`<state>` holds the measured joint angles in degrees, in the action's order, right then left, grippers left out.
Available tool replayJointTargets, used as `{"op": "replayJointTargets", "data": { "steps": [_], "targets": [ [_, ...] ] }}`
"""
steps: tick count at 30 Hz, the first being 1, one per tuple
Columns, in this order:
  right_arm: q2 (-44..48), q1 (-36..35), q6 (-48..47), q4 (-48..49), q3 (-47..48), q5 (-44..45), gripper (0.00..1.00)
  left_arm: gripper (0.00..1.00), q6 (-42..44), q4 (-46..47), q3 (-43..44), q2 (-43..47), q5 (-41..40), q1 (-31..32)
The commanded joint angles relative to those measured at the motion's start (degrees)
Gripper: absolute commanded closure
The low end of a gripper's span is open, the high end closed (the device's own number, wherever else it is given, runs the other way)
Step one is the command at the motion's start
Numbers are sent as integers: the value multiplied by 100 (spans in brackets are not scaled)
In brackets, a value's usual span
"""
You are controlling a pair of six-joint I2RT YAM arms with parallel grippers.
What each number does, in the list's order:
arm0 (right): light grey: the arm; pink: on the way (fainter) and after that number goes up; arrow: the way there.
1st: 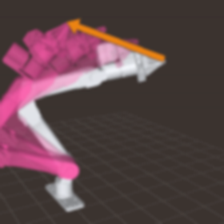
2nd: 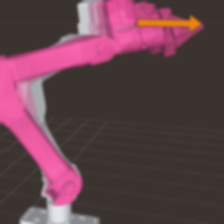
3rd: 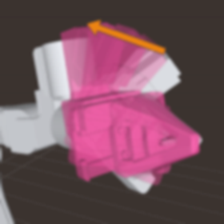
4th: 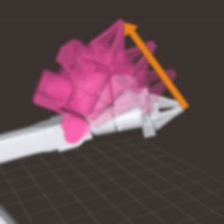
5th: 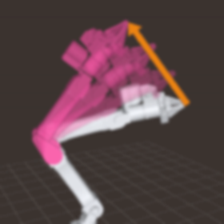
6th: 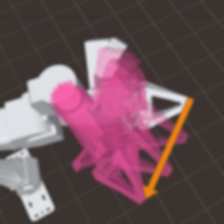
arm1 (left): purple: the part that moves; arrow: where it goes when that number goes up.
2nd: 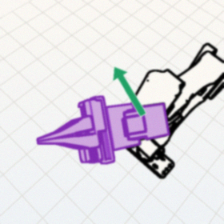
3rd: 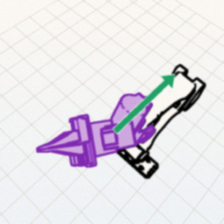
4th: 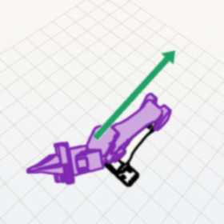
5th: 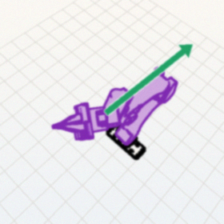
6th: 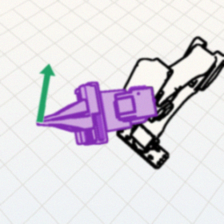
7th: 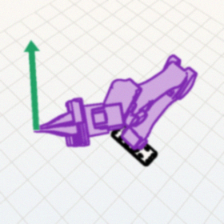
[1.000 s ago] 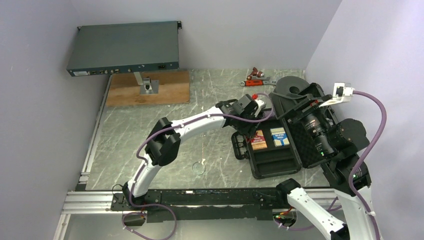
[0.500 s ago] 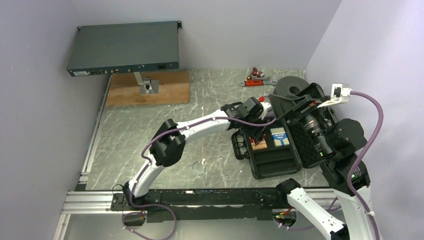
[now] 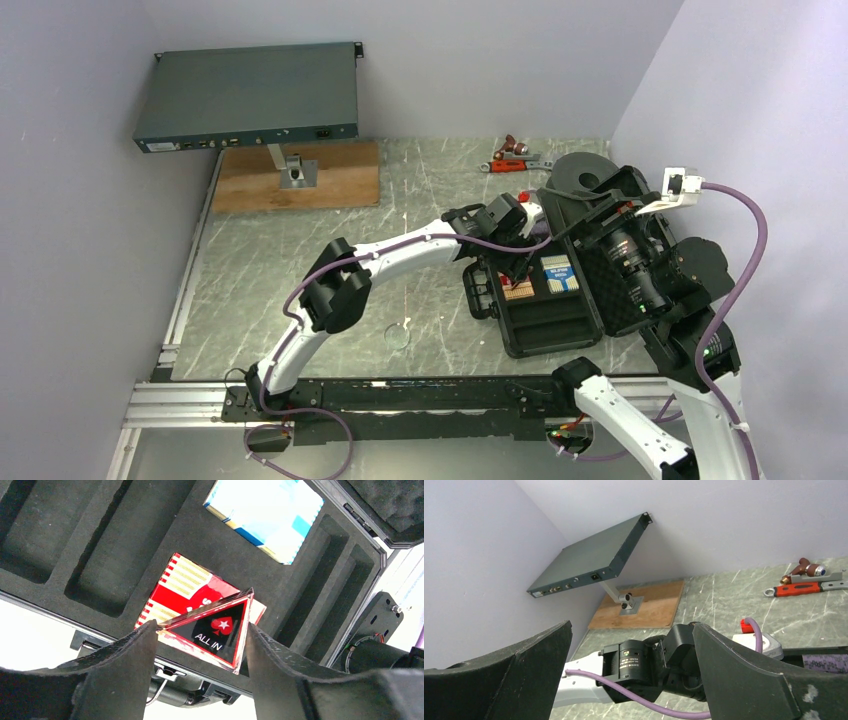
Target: Pack up texas hold em set
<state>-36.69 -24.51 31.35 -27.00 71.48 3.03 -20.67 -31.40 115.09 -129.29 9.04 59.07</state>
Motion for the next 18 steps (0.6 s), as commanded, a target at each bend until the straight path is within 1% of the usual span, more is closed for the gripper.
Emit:
{"op": "replayJointTargets", "data": {
  "steps": [1,7,11,15,18],
  "targets": [
    [-5,-10,67,44,-18,39,6,29,21,204,101,-40,-17,52],
    [-14,-10,97,30,-30,24,6,13,71,263,121,-71,63,52],
    [-10,-10,97,20,-23,39,6,10,71,333,50,37,85,52],
    [-53,-10,58,-29,58,89,6,7,178,497,-305,594,45,52],
    [-97,-10,31,-71,125,102,6,2,468,512,-773,1177,-295,37]
  ]
}}
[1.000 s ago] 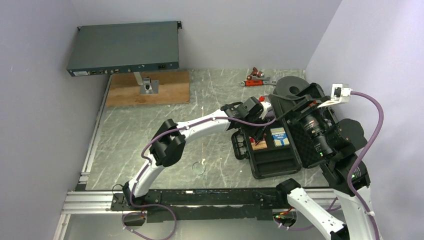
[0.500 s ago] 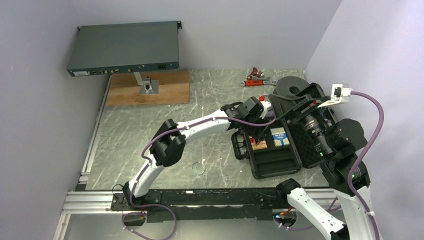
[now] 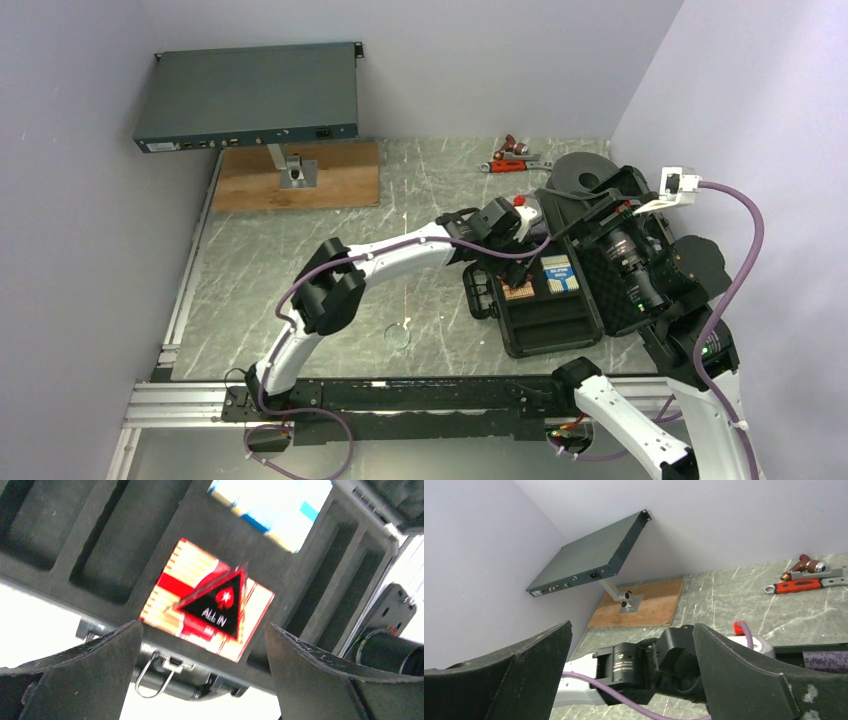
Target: Pack up texas hold em set
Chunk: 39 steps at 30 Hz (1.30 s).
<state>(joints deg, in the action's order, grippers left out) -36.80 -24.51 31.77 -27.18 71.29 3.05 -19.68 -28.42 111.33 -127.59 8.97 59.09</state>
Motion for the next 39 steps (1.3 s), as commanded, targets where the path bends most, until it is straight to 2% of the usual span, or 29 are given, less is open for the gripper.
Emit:
{"op": "replayJointTargets", "data": {
  "steps": [1,8,13,21,30,34,39],
  "targets": [
    [-102,-10,-8,-57,156,90,6,1,462,182,-630,1192,-420,20],
    [-308,-10,144,-80,112,-188,4,0,914,86,-2174,2785,-1134,-119],
    [-524,-10,206,-22,28,-450,4,0,1004,-728,-2719,3782,-1909,-361],
    [-894,-10,412,29,-364,-984,6,0,1050,-1680,-3440,5318,-2584,-1206],
    [-1379,-98,229,-213,-430,-1350,0,0,1608,-1415,-4385,5834,-4037,-1978],
    [-1596,-333,192,-272,-534,-1473,0,0,1568,-1016,-4676,6125,-4112,-2032],
    [-2056,-962,98,-480,-746,-1235,0,0,1113,-1071,-4853,6313,-4217,-2262]
  ]
}}
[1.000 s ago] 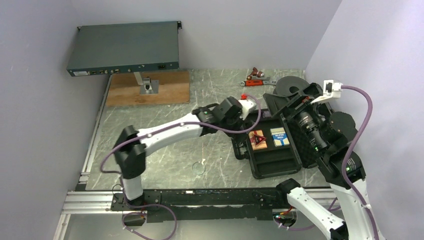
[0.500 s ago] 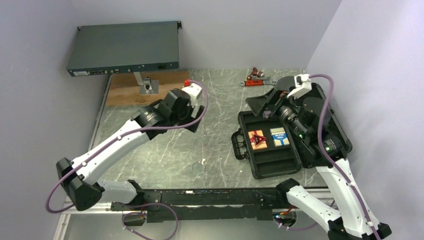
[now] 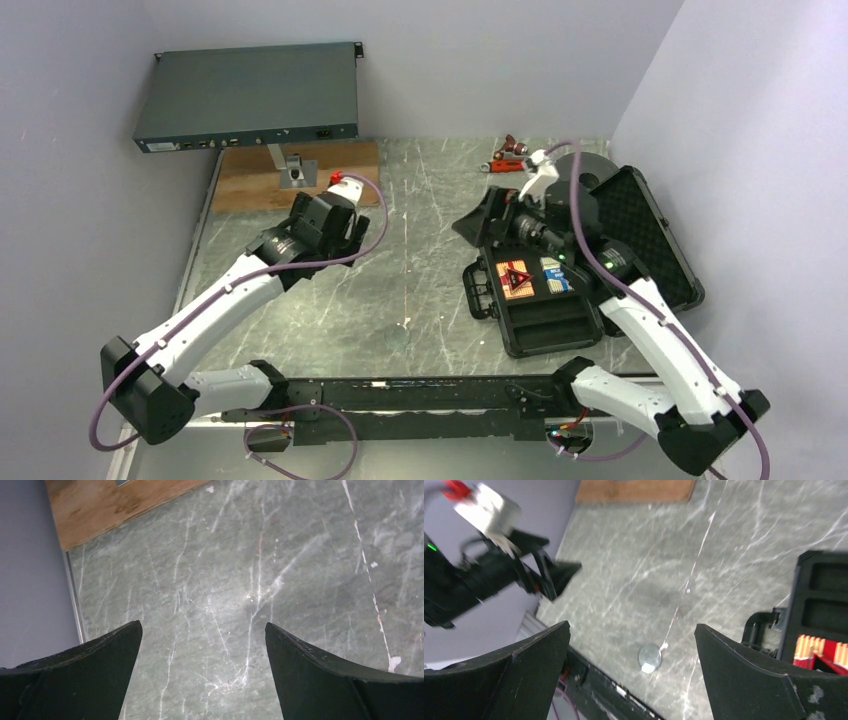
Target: Pack up texas hold em set
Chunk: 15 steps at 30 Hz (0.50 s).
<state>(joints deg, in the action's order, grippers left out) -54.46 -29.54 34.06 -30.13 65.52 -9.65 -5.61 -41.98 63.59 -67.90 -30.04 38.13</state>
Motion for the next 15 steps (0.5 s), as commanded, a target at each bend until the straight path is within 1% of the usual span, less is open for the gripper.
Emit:
{"op": "replayJointTargets", "data": {
  "steps": [1,3,5,10,12,15],
  "targets": [
    [-406,-570,-117,-233,-211,117,0,0,-363,281,-109,400,-279,-188],
    [-634,-796,-89,-309,-259,273,0,0,-511,224,-121,482,-226,-192],
    [-883,-1023,-41,-395,-242,469,0,0,-476,260,-143,557,-229,-192],
    [-1427,-1522,154,-586,-8,1013,0,0,-503,216,-161,672,-805,-197],
    [-1620,-1651,276,-738,121,1306,0,0,-470,225,-174,702,-765,-192],
    [-1941,-1822,435,-889,259,1372,0,0,-366,290,-225,769,-733,-194]
  ]
}}
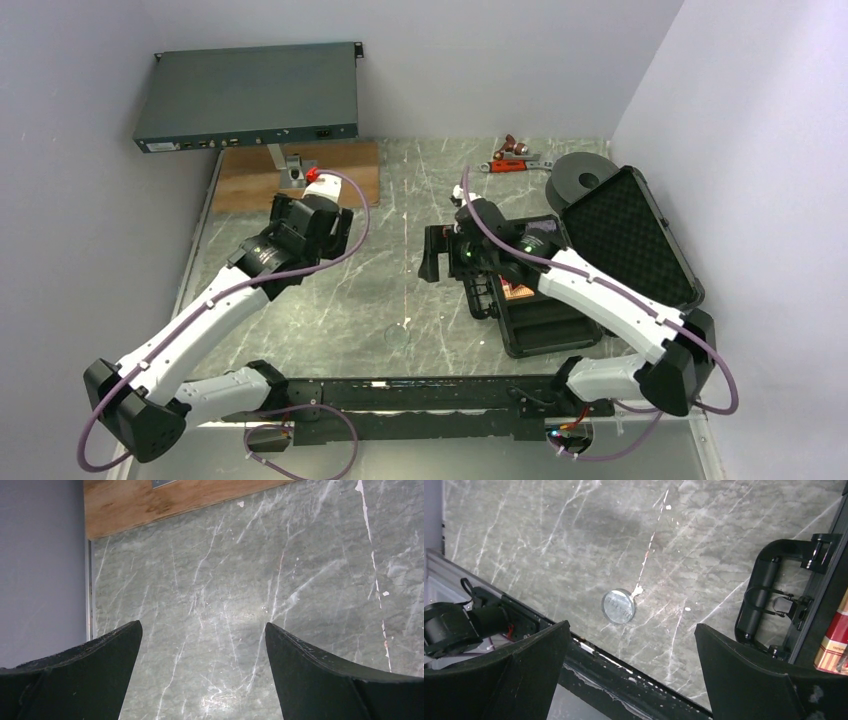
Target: Pack up texas hold em set
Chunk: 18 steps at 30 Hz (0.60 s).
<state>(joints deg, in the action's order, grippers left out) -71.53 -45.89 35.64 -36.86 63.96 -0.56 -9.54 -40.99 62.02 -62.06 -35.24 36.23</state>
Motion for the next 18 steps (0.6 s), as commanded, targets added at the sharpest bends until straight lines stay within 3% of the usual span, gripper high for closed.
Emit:
{"op": "replayJointTargets", "data": {
  "steps": [1,8,14,18],
  "targets": [
    [-354,-263,334,-238,435,479,0,0,41,201,-72,219,-254,-2],
    [-987,-1061,999,-237,465,681,0,0,371,615,-374,713,128,-9],
    [-1751,-1650,1327,-320,782,825,0,0,624,1035,-682,1243,31,-2],
    [-2189,-1920,1511,-357,972,943,0,0,358,707,-496,1335,-281,-2]
  ]
}}
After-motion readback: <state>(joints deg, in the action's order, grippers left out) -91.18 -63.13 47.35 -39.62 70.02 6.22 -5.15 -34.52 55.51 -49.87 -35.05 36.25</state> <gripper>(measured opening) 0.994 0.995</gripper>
